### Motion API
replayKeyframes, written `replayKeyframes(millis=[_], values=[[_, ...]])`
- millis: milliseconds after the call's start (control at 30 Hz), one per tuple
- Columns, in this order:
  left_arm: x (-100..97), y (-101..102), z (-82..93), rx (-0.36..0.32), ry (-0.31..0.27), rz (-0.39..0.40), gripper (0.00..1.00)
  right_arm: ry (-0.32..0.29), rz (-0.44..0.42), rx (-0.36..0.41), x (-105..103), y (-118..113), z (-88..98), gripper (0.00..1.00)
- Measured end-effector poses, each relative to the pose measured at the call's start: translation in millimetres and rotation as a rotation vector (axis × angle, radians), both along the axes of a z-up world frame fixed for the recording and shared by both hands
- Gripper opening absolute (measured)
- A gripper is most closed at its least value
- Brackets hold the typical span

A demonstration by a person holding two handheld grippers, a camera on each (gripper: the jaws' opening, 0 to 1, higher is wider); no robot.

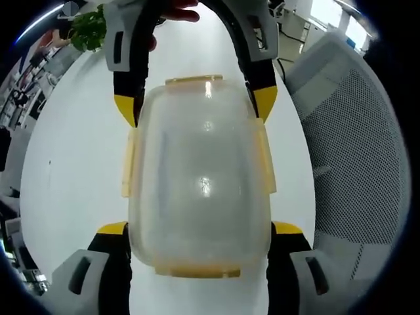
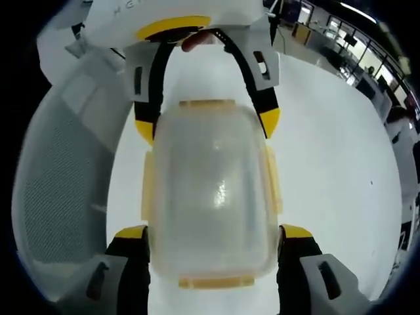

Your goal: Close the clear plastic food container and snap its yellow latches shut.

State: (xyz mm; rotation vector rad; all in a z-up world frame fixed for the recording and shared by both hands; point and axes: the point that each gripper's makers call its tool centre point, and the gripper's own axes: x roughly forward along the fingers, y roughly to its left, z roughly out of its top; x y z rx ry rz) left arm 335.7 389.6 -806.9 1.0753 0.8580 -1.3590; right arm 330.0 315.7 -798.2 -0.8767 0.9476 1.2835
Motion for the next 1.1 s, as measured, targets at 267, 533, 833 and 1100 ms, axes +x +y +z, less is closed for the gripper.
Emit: replayKeyframes(millis=[267,533,833,1100], values=[[0.3,9.0,-0.7,-0.010,0.004,0.010,0.87,-0.004,0.009,-0.005,1.0,10.5,0.1,0.80],[0.2,8.1,-1.4,-0.019,0.004,0.009,0.87,-0.006,0.012,-0.030,0.9,8.5,-0.2,0.80],[-0.3,7.7,-1.4,-0.020,0.008,0.007,0.87,-0.008,0.009,-0.006,0.6,8.9,0.4,0.80],[5.9,7.3,-2.0,-0.021,0.004,0.011,0.87,-0.008,0.006,-0.017,6.4,8.2,0.1,0.80]])
